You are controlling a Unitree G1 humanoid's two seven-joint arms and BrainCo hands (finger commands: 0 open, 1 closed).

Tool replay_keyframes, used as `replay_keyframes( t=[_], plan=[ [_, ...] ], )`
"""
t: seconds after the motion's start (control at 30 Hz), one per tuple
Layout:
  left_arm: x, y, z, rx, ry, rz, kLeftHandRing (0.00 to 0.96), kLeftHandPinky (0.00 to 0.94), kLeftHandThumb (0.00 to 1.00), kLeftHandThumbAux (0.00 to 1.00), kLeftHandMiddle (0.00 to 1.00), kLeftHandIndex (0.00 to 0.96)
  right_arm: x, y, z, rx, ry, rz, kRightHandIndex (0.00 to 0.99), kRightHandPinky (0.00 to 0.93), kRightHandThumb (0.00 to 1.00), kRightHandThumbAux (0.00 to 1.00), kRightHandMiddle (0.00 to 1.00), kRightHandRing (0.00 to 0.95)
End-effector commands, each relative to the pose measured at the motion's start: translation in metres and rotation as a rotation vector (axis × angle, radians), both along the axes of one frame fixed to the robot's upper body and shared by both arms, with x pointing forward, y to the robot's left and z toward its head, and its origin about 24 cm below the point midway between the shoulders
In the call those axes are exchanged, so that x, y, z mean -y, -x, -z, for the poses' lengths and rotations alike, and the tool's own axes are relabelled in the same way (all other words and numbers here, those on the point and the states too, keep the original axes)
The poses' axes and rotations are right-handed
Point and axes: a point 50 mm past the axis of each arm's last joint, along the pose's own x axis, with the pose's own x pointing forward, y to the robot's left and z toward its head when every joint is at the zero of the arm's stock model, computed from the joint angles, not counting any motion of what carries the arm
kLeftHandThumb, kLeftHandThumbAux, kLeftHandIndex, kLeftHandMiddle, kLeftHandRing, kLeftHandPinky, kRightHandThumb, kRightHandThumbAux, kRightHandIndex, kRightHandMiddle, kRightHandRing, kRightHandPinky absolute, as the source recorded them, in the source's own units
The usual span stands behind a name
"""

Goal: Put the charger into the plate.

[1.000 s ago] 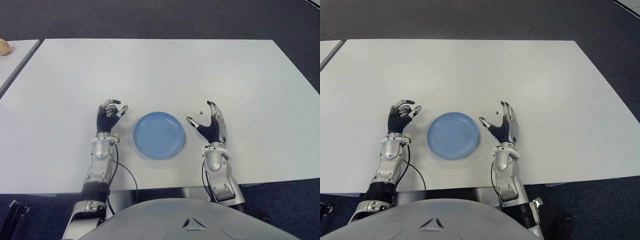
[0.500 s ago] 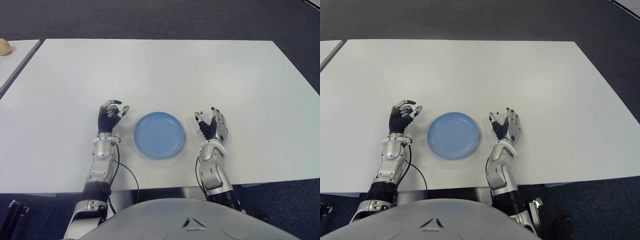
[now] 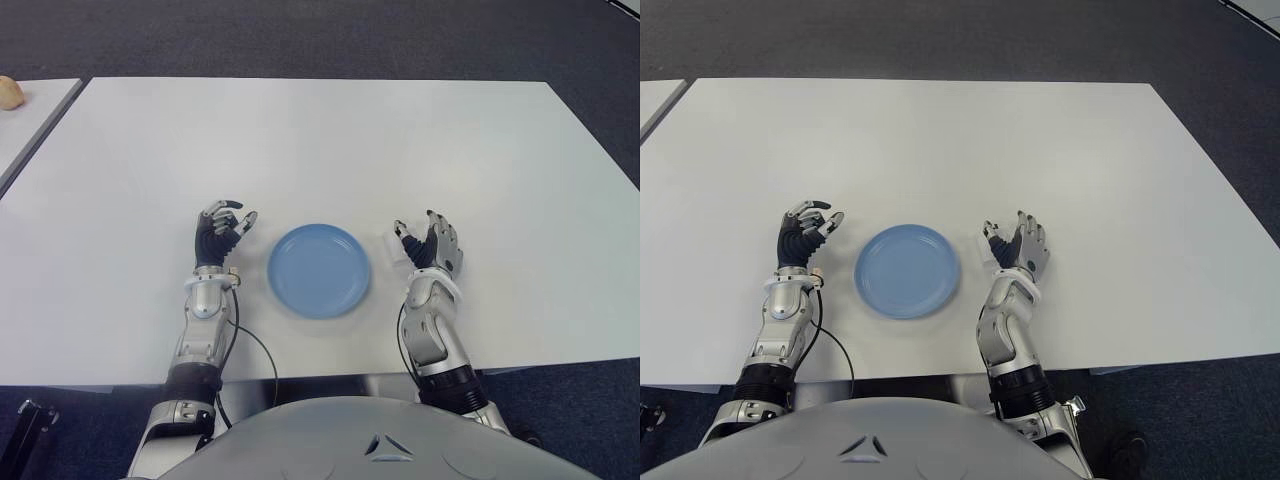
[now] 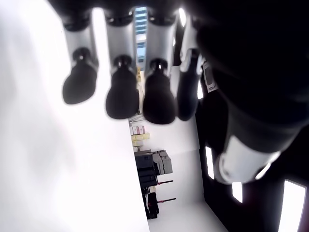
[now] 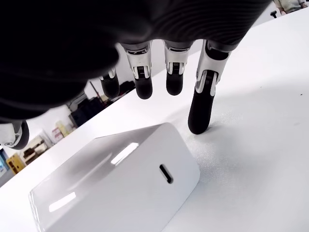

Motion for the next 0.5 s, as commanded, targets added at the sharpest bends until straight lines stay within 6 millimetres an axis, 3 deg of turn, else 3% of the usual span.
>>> replay_keyframes(
  t=[0.03, 0.5],
  plan=[
    [0.0000, 0.0019, 0.0041, -0.017, 0.005, -0.005, 0.765, 0.758, 0.706, 0.720, 0.781, 0.438, 0.0081, 0.0127, 0.0216, -0.160, -0.047, 0.045, 0.000, 0.000, 0.271, 0.257, 0.000, 0.000],
    [-0.0023, 0.0016, 0.0042, -0.012, -0.008, -0.009, 0.765, 0.757, 0.705, 0.721, 0.781, 0.438, 0.0128, 0.0133, 0.0248, -0.216, -0.051, 0.063, 0.000, 0.000, 0.409, 0.217, 0.000, 0.000]
  ],
)
